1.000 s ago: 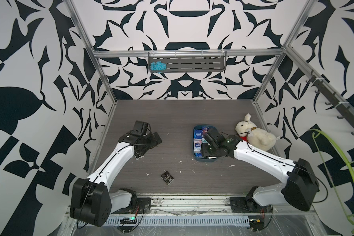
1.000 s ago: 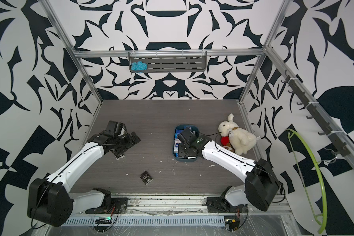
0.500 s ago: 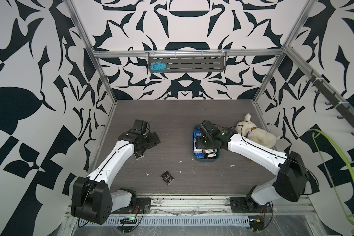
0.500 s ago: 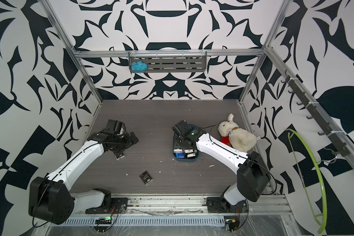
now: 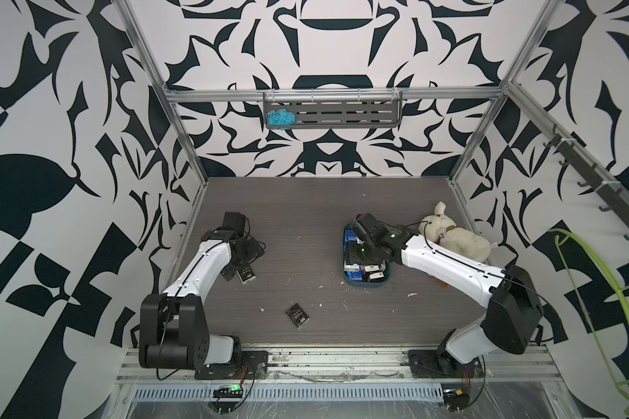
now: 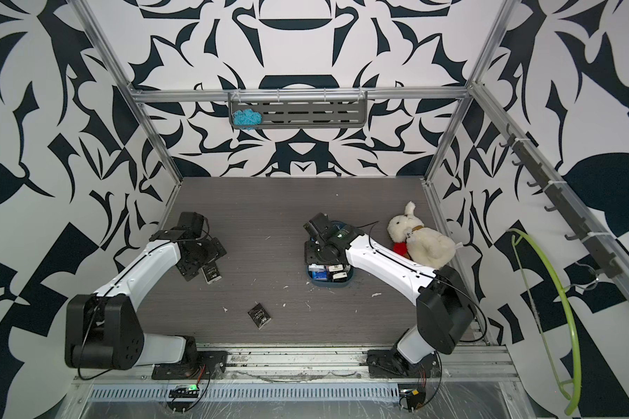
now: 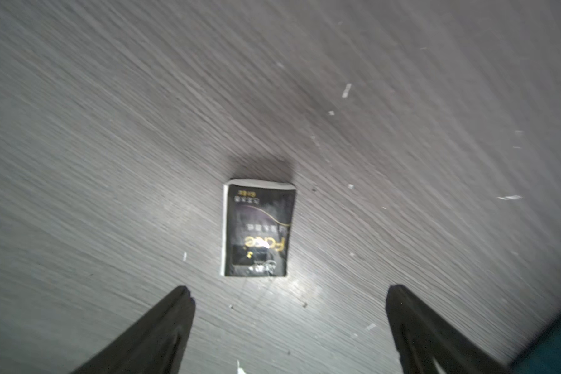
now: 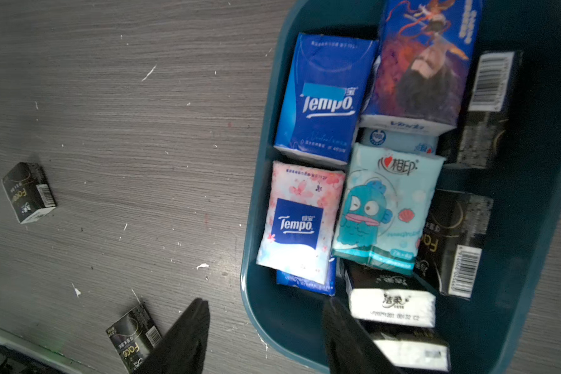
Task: Put the pocket tissues into the storage box
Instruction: Pick up the pocket tissues from the center of the board.
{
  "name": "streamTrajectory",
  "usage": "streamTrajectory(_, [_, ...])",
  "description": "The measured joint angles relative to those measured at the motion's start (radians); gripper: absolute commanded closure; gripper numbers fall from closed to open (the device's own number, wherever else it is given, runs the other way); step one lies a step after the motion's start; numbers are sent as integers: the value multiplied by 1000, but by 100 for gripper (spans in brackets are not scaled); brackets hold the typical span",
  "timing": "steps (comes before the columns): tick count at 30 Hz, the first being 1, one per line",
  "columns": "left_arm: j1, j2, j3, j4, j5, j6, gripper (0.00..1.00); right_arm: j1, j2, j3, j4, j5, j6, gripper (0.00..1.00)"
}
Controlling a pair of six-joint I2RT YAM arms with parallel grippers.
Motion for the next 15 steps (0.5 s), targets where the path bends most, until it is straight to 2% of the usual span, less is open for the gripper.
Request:
streamTrajectory(13, [0,127,-4,19,-65,34,14,-64,-62,-43,-12,-11,-7,39])
streamTrajectory(15, [0,142,-14,31,-66,39,20,-71,-70,-52,-15,-9,-6,39])
